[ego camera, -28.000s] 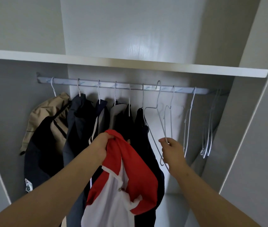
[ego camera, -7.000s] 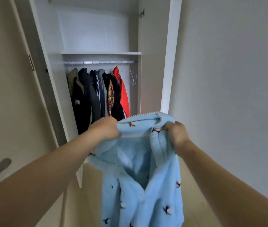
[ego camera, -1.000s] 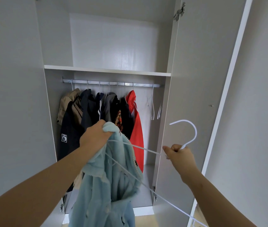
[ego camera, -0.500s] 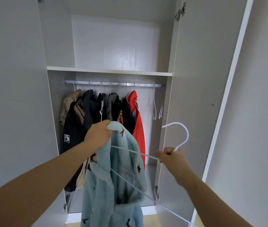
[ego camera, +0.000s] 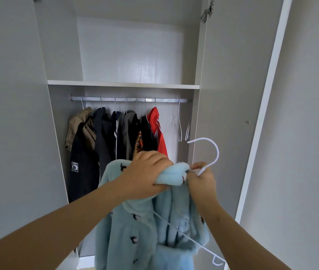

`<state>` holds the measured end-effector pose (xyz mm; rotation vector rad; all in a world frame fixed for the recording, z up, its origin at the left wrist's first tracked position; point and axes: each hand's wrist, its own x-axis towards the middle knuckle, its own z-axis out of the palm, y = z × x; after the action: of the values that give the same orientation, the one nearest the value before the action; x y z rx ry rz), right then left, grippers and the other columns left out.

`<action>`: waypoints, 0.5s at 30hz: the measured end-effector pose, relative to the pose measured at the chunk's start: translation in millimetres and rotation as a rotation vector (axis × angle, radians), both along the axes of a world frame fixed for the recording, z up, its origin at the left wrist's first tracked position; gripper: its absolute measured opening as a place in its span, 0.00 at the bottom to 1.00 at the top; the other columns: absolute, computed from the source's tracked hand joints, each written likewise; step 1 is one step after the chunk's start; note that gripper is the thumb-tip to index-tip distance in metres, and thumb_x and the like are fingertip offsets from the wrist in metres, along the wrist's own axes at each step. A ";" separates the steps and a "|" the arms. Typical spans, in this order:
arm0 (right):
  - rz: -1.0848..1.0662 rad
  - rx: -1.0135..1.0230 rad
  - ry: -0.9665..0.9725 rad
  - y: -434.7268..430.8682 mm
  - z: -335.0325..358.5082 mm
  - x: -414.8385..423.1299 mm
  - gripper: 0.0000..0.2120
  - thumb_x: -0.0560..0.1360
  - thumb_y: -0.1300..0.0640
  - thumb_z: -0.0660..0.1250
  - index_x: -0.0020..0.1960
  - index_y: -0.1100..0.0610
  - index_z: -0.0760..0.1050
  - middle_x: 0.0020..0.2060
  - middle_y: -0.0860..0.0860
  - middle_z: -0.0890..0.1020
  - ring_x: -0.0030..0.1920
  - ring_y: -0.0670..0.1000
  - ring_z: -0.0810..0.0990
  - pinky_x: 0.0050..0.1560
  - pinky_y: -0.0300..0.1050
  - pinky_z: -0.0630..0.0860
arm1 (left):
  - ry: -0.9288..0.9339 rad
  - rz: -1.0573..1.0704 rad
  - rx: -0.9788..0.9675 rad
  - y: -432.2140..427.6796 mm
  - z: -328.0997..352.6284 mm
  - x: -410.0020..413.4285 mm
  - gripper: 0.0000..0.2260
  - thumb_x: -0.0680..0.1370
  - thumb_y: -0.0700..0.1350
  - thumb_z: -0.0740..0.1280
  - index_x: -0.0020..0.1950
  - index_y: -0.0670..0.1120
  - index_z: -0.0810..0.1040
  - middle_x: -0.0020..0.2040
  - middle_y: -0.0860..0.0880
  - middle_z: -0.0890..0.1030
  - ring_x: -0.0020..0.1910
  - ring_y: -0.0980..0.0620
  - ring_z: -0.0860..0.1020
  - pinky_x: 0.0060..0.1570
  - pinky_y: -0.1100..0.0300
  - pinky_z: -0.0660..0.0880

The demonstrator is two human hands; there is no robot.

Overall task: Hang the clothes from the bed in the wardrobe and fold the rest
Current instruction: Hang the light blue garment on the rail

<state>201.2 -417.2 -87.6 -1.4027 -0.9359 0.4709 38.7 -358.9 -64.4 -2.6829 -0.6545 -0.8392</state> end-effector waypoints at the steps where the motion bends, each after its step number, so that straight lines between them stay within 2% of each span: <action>1: 0.021 0.012 0.002 -0.6 1.5 0.7 0.06 0.74 0.67 0.60 0.45 0.57 0.72 0.34 0.50 0.76 0.34 0.46 0.73 0.27 0.28 0.68 | 0.028 0.017 0.054 1.8 -1.6 -0.6 0.22 0.69 0.54 0.68 0.60 0.45 0.77 0.54 0.49 0.79 0.53 0.49 0.76 0.55 0.53 0.70; 2: 0.047 0.024 -0.007 -1.5 3.0 0.6 0.07 0.75 0.66 0.61 0.43 0.56 0.71 0.34 0.50 0.76 0.34 0.47 0.74 0.29 0.30 0.69 | 0.016 0.022 0.098 3.2 -2.7 -0.2 0.24 0.68 0.55 0.70 0.59 0.43 0.78 0.49 0.48 0.81 0.47 0.49 0.79 0.48 0.55 0.74; 3: 0.070 0.040 -0.027 -1.0 4.2 0.6 0.08 0.75 0.65 0.62 0.42 0.53 0.70 0.34 0.50 0.76 0.35 0.47 0.74 0.30 0.31 0.70 | 0.005 0.021 0.140 3.8 -4.0 0.1 0.21 0.68 0.54 0.71 0.55 0.42 0.79 0.41 0.49 0.82 0.37 0.50 0.80 0.37 0.59 0.76; 4: 0.082 0.049 -0.051 -2.0 4.8 2.6 0.09 0.75 0.63 0.63 0.41 0.51 0.69 0.34 0.50 0.76 0.35 0.48 0.75 0.31 0.32 0.70 | 0.008 0.017 0.173 4.2 -5.9 3.2 0.17 0.68 0.53 0.69 0.51 0.42 0.81 0.34 0.50 0.80 0.28 0.51 0.78 0.27 0.63 0.74; 6: 0.093 0.056 -0.103 -2.6 8.3 5.7 0.10 0.73 0.58 0.68 0.42 0.47 0.67 0.35 0.49 0.77 0.35 0.47 0.75 0.34 0.34 0.71 | -0.015 0.044 0.211 7.0 -6.9 5.6 0.16 0.68 0.53 0.61 0.44 0.43 0.82 0.27 0.52 0.77 0.22 0.52 0.75 0.18 0.66 0.68; 8: 0.080 0.052 -0.220 -2.2 9.0 11.9 0.13 0.71 0.53 0.72 0.46 0.45 0.67 0.37 0.46 0.76 0.38 0.46 0.74 0.40 0.38 0.71 | -0.108 0.057 0.141 10.9 -9.4 8.0 0.19 0.68 0.53 0.57 0.44 0.43 0.82 0.27 0.50 0.78 0.22 0.49 0.76 0.19 0.63 0.71; 10: -0.063 0.123 -0.456 -4.6 5.0 16.2 0.14 0.69 0.54 0.73 0.50 0.49 0.71 0.42 0.44 0.75 0.44 0.46 0.72 0.49 0.42 0.70 | -0.249 0.124 0.028 15.2 -9.6 8.8 0.23 0.70 0.56 0.55 0.49 0.42 0.81 0.31 0.47 0.80 0.28 0.45 0.79 0.26 0.57 0.75; 11: -0.141 0.203 -0.533 -6.4 0.8 19.4 0.11 0.68 0.57 0.73 0.47 0.53 0.73 0.40 0.45 0.74 0.43 0.48 0.72 0.48 0.45 0.70 | -0.298 0.181 -0.034 17.9 -7.5 8.6 0.24 0.71 0.58 0.54 0.52 0.43 0.79 0.34 0.46 0.81 0.32 0.43 0.80 0.31 0.55 0.76; 12: -0.180 0.263 -0.576 -8.8 -5.1 22.4 0.10 0.68 0.60 0.73 0.39 0.53 0.71 0.35 0.46 0.73 0.38 0.50 0.72 0.43 0.46 0.69 | -0.343 0.240 -0.083 21.5 -4.5 7.2 0.23 0.73 0.59 0.56 0.54 0.44 0.78 0.37 0.46 0.82 0.37 0.42 0.80 0.35 0.55 0.75; 13: -0.187 0.259 -0.610 -10.1 -13.2 26.2 0.16 0.68 0.62 0.73 0.33 0.51 0.66 0.29 0.46 0.70 0.32 0.49 0.69 0.36 0.45 0.68 | -0.381 0.286 -0.112 25.7 -1.3 5.4 0.19 0.75 0.58 0.60 0.56 0.45 0.76 0.40 0.45 0.82 0.40 0.41 0.80 0.38 0.55 0.73; 15: -0.117 0.046 -0.663 -9.5 -30.3 34.6 0.22 0.70 0.59 0.71 0.29 0.48 0.59 0.23 0.44 0.66 0.26 0.47 0.66 0.29 0.39 0.63 | -0.462 0.315 -0.156 27.8 10.9 1.1 0.16 0.76 0.55 0.64 0.57 0.46 0.74 0.42 0.45 0.82 0.43 0.41 0.79 0.40 0.55 0.72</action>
<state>235.8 -426.7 -117.9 -1.5909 -1.3684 -0.1246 39.9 -331.1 -53.5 -2.4215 -1.2516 -1.3726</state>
